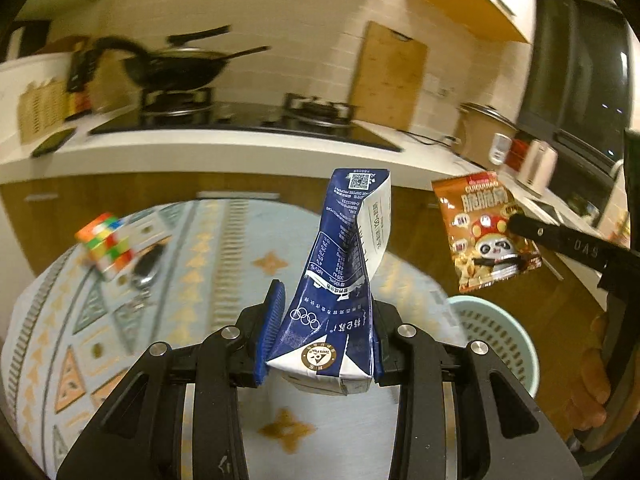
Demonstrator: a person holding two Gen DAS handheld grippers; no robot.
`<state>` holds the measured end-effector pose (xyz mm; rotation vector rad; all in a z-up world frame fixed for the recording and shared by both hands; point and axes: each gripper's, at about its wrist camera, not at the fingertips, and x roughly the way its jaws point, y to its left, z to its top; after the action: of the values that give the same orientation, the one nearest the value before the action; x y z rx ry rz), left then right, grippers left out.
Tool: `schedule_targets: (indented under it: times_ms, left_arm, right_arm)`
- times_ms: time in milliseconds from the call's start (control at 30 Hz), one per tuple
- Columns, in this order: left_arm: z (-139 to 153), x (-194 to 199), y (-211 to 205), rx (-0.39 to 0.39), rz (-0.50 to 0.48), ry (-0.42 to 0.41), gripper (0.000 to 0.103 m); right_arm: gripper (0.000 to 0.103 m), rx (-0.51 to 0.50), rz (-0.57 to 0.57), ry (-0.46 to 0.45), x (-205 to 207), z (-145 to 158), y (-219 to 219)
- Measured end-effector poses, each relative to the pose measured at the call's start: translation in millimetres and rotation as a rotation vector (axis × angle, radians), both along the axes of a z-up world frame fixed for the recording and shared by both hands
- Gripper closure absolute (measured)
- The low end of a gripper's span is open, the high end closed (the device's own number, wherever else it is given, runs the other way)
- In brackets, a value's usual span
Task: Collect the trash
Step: 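Carry milk carton and panda snack packet over the blue basket and release both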
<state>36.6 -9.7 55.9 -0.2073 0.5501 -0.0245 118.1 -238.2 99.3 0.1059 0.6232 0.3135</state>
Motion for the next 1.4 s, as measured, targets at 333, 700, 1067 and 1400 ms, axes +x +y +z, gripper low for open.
schedule_targets:
  times_ms: [333, 700, 1067, 1400]
  left_arm:
    - [6, 29, -95, 0.062, -0.21, -0.001, 0.069]
    - [-49, 68, -172, -0.014, -0.479, 0.223, 0.069]
    - [-64, 72, -178, -0.043, -0.478, 0.274, 0.052]
    - [-43, 52, -137, -0.067, -0.399, 0.183, 0.033]
  right_arm:
    - [0.098, 0.025, -0.192, 0.058, -14, -28, -99]
    - [0.098, 0.087, -0.317, 0.27, -18, -99, -167]
    - [0.088, 0.119, -0.348, 0.355, -17, -131, -176]
    - [0.058, 0.118, -0.305, 0.275, -26, -107, -146]
